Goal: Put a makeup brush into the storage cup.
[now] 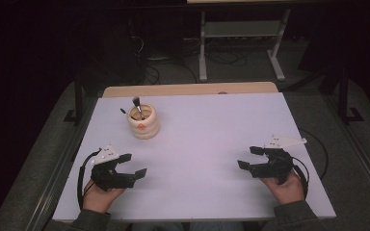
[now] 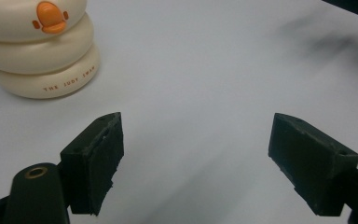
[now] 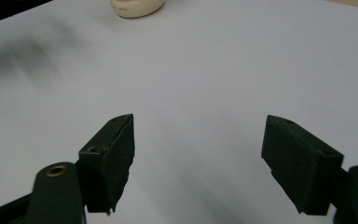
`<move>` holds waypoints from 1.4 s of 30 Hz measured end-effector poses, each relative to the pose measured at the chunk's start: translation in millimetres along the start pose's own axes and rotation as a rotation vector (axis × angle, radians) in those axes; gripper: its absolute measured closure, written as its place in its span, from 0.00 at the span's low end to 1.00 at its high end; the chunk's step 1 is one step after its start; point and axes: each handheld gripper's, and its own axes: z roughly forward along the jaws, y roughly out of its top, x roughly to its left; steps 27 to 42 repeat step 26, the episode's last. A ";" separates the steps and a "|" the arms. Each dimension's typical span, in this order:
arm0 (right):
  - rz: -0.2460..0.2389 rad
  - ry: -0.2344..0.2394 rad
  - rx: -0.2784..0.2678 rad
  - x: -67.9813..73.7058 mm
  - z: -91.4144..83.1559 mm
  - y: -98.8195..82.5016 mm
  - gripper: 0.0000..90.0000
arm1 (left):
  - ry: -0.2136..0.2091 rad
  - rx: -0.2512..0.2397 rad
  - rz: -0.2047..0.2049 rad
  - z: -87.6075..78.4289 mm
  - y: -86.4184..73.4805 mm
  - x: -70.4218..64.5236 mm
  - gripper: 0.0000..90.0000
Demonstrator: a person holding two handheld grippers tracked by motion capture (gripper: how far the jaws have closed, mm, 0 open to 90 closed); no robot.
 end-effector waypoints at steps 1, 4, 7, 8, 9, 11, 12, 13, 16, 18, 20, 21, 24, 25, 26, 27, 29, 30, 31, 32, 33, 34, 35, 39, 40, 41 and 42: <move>0.000 0.000 0.000 0.0 0.0 0.0 0.26 | 0.002 -0.004 -0.006 -0.1 -0.2 -0.3 0.19; -0.004 -0.008 -0.002 0.3 -0.8 -0.4 0.25 | -0.001 -0.010 -0.007 -0.3 -0.5 -0.4 0.16; 0.004 -0.014 0.002 1.0 -1.2 -0.6 0.21 | -0.012 -0.011 -0.011 -1.1 -0.6 -0.6 0.16; 0.011 -0.015 0.006 1.5 -1.1 -0.9 0.21 | -0.022 -0.016 -0.021 -1.5 -0.7 -0.7 0.15; 0.008 -0.013 0.005 2.0 -1.3 -1.6 0.22 | -0.024 -0.020 -0.027 -1.9 -0.6 -1.3 0.15; -0.003 -0.016 0.008 3.7 -1.7 -2.5 0.22 | -0.020 -0.022 -0.019 -2.1 -0.4 -1.9 0.15; -0.006 -0.013 0.008 5.3 -2.6 -3.0 0.22 | -0.018 -0.019 -0.016 -2.0 -0.4 -2.1 0.15; -0.006 -0.013 0.008 5.3 -2.6 -3.0 0.22 | -0.016 -0.021 -0.014 -1.8 -0.7 -2.5 0.15; -0.006 -0.013 0.002 6.3 -3.8 -3.9 0.21 | -0.014 -0.022 -0.016 -2.5 -0.3 -3.8 0.15; -0.004 -0.014 0.003 6.4 -4.1 -4.0 0.21 | -0.017 -0.020 -0.012 -3.7 -0.1 -3.0 0.15; -0.002 -0.013 0.002 6.6 -3.6 -3.9 0.20 | -0.016 -0.023 -0.012 -4.0 -0.5 -2.4 0.15; 0.002 -0.011 0.004 7.2 -3.3 -3.6 0.20 | -0.016 -0.020 -0.011 -4.4 -0.6 -2.0 0.15; -0.003 -0.008 0.006 7.7 -1.4 -3.4 0.20 | -0.016 -0.024 -0.014 -4.7 -0.8 -2.1 0.15; -0.006 -0.010 0.009 7.8 -1.0 -3.4 0.20 | -0.015 -0.024 -0.014 -4.8 -0.9 -1.9 0.15; -0.004 -0.011 0.010 7.5 -0.7 -3.2 0.20 | -0.016 -0.023 -0.013 -4.8 -1.1 -1.5 0.15; -0.004 -0.011 0.010 7.5 -0.7 -3.2 0.20 | -0.016 -0.023 -0.013 -4.8 -1.1 -1.5 0.15; -0.004 -0.011 0.010 7.5 -0.7 -3.2 0.20 | -0.016 -0.023 -0.013 -4.8 -1.1 -1.5 0.15; -0.004 -0.011 0.010 7.5 -0.7 -3.2 0.20 | -0.016 -0.023 -0.013 -4.8 -1.1 -1.5 0.15; -0.004 -0.011 0.010 7.5 -0.7 -3.2 0.20 | -0.016 -0.023 -0.013 -4.8 -1.1 -1.5 0.15; -0.004 -0.011 0.010 7.5 -0.7 -3.2 0.20 | -0.016 -0.023 -0.013 -4.8 -1.1 -1.5 0.15; -0.004 -0.011 0.010 7.5 -0.7 -3.2 0.20 | -0.016 -0.023 -0.013 -4.8 -1.1 -1.5 0.15; -0.004 -0.011 0.010 7.5 -0.7 -3.2 0.20 | -0.016 -0.023 -0.013 -4.8 -1.1 -1.5 0.15; -0.004 -0.011 0.010 7.5 -0.7 -3.2 0.20 | -0.016 -0.023 -0.013 -4.8 -1.1 -1.5 0.15; -0.004 -0.011 0.010 7.5 -0.7 -3.2 0.20 | -0.016 -0.023 -0.013 -4.8 -1.1 -1.5 0.15; -0.004 -0.011 0.010 7.5 -0.7 -3.2 0.20 | -0.016 -0.023 -0.013 -4.8 -1.1 -1.5 0.15; -0.004 -0.011 0.010 7.5 -0.7 -3.2 0.20 | -0.016 -0.023 -0.013 -4.8 -1.1 -1.5 0.15; -0.004 -0.011 0.010 7.5 -0.7 -3.2 0.20 | -0.016 -0.023 -0.013 -4.8 -1.1 -1.5 0.15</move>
